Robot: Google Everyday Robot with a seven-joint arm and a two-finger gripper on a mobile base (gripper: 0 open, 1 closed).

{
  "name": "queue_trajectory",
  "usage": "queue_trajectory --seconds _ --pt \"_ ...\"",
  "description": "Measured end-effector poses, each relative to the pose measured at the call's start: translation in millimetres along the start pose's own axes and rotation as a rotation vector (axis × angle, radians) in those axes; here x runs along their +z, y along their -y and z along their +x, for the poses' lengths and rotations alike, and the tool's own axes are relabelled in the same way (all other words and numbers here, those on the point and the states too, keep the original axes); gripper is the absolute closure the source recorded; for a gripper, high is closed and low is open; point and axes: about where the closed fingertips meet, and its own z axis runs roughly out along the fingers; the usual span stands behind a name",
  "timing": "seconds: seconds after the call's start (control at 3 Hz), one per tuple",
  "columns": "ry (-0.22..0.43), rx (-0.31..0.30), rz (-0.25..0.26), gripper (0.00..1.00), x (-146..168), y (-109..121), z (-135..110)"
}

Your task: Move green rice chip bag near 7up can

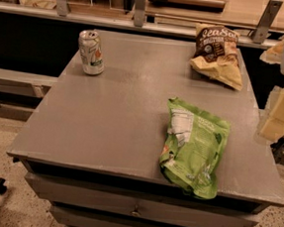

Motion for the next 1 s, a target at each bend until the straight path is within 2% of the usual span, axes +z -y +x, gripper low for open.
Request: queue_trajectory --seconds 0.33,1.0 --pt "0.0 0.0 0.0 0.0 0.0 0.0 0.0" --pt "0.023 0.109 -0.051 0.0 20.3 -6.6 -35.5"
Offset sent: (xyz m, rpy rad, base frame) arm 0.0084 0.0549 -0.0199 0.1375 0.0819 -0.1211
